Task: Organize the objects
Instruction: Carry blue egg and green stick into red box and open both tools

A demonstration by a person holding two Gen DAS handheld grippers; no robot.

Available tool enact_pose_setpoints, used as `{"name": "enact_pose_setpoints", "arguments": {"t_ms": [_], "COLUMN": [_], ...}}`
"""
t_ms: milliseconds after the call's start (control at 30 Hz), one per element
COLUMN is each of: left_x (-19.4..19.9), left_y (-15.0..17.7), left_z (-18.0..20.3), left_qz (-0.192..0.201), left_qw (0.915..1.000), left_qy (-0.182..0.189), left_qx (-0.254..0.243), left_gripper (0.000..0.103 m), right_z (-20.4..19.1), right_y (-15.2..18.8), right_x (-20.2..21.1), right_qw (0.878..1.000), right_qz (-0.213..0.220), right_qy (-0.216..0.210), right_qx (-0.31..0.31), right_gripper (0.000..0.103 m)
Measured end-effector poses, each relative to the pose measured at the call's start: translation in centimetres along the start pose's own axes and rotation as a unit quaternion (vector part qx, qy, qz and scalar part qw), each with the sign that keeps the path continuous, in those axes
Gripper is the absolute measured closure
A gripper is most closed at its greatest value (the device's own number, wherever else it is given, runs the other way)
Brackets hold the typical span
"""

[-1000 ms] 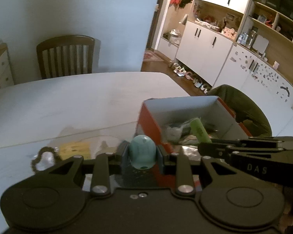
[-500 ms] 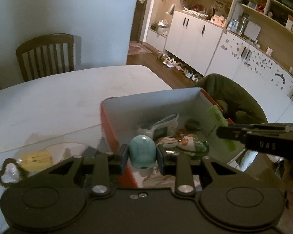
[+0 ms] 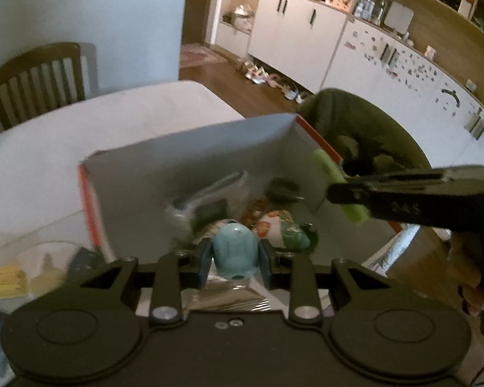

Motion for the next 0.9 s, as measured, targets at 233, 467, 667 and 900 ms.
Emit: {"name": "enact_pose_setpoints", "arguments": {"t_ms": [233,467,667,900], "left_x": [-3.8,-6.7,-9.0,-10.7], "left_y": [-0.4,-0.9,-1.0,-1.0], "left_z": [1.9,2.9,3.5,3.4], "left_qz": [-0.039,-0.074,-0.122,-0.163], "left_qw": [0.9989,0.9964,0.9907,0.9844], "left_qy": [0.002,0.005,0.007,0.007], "left_qx": [-0.025,-0.041,-0.061,-0.067], "left_gripper": [0.074,0.074,0.074,0.074], "right_z": [0.8,0.5,0.2,0.9], "right_y": [-1.2,-1.6,-1.6,-1.3], "right_x": [-3.2,-6.0,-7.7,-8.5], "right_qw": [1.000,0.998,0.996,0.996], "right_qz": [-0.027,-0.049,-0.071,-0.082], "right_qy": [-0.009,-0.005,-0.003,-0.006], "right_qx": [0.008,0.025,0.043,0.035], "right_gripper": [0.087,0.087,0.087,0.087]}}
Point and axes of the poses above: each gripper's, at about its wrist camera, not at the fingertips, and x roughly against the way its jaws point, z to its right, y to its underside, the point moved 3 cm from there along -x, roughly the way its jaws point, and after that the axes turned 7 degrees about -z, right-handed, at the moved point
